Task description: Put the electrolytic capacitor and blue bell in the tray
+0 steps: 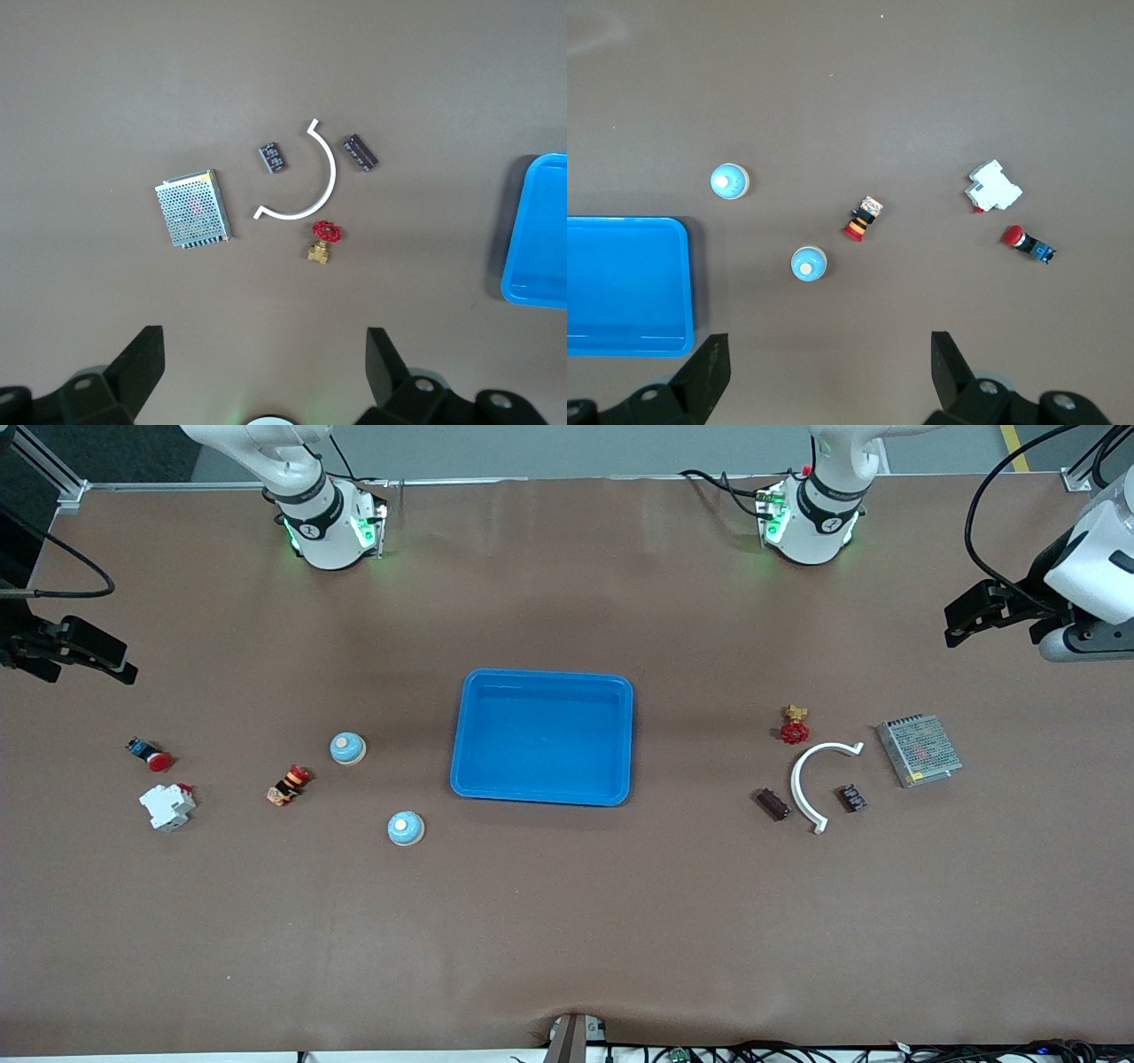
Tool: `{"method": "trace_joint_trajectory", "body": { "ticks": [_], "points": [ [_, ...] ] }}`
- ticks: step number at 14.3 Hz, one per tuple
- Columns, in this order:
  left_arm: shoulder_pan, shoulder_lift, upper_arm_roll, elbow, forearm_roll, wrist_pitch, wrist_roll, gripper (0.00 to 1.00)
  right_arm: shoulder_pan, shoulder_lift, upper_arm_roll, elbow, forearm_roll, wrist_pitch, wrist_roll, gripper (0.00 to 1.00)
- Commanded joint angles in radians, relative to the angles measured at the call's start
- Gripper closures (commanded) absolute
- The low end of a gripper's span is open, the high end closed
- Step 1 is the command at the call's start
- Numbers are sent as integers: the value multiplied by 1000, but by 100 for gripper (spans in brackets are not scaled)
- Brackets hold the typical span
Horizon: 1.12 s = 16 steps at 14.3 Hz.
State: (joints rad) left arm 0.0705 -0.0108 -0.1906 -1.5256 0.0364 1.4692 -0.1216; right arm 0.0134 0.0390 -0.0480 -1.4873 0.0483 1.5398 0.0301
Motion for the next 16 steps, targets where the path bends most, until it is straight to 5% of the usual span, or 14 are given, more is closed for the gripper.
{"method": "trace_joint_trajectory", "body": {
  "ticks": [1,11,16],
  "points": [
    [3,-9,-6,13,0,-13,6,0,2,1,0,1,-2,-1,-1,0],
    [12,2,-3,-25,-9,-11,39,0,-1,1,0,1,-16,34,-4,0],
    [12,0,-3,-204,-33,195,-6,0,17,-2,2,-42,1,80,42,0]
  ]
}}
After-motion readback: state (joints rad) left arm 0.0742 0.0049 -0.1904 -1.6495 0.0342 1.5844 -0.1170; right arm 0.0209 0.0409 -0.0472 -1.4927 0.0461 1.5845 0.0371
